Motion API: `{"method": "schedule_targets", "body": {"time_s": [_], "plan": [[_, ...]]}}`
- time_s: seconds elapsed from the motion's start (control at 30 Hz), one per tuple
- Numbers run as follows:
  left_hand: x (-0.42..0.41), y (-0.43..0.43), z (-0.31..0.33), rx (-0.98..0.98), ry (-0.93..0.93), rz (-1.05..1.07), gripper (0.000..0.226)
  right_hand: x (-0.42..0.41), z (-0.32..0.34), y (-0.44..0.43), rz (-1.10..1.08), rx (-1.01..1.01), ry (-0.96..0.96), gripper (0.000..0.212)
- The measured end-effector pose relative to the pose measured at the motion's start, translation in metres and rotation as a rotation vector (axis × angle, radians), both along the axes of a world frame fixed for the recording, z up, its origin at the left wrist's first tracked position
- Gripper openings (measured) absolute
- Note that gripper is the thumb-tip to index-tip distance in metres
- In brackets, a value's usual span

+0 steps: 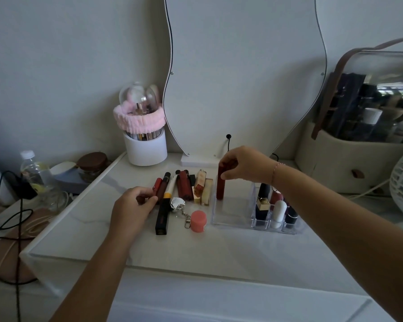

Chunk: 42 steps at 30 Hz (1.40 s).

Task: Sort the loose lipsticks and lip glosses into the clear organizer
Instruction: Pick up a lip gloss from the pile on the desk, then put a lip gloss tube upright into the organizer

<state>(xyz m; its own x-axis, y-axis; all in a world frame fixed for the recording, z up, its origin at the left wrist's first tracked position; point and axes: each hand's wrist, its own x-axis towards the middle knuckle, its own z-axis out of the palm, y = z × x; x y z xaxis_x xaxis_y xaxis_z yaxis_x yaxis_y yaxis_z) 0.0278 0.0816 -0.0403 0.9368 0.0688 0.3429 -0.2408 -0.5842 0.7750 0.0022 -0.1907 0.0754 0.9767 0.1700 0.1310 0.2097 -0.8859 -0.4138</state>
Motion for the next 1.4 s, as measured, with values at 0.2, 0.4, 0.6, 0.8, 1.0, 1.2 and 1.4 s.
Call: {"method": "schedule_targets", "body": {"time_s": [0.2, 0.4, 0.6, 0.8, 1.0, 1.2, 1.4], "plan": [[0.007, -0.006, 0.005, 0.039, 0.035, 0.066, 0.019, -0.037, 0.011, -0.027, -0.114, 0.201, -0.234, 0.031], [0.013, -0.007, 0.010, 0.100, 0.050, 0.098, 0.017, -0.094, -0.038, -0.087, -0.574, 0.615, -0.485, 0.023], [0.021, -0.006, 0.036, 0.395, 0.226, 0.099, 0.019, -0.103, -0.097, -0.118, -0.757, 0.831, -0.381, 0.022], [0.027, -0.014, 0.049, 0.550, 0.372, 0.062, 0.023, -0.106, -0.104, -0.119, -0.710, 0.897, -0.283, 0.017], [0.011, -0.018, 0.054, 0.004, 0.056, 0.054, 0.007, -0.110, -0.101, -0.118, -0.719, 0.931, -0.303, 0.018], [-0.031, -0.077, 0.082, -0.236, -0.116, -0.232, 0.021, -0.112, -0.097, -0.114, -0.715, 0.920, -0.318, 0.018], [-0.044, -0.131, 0.091, -0.241, -0.146, -0.325, 0.012, -0.113, -0.097, -0.111, -0.710, 0.872, -0.324, 0.016]]}}
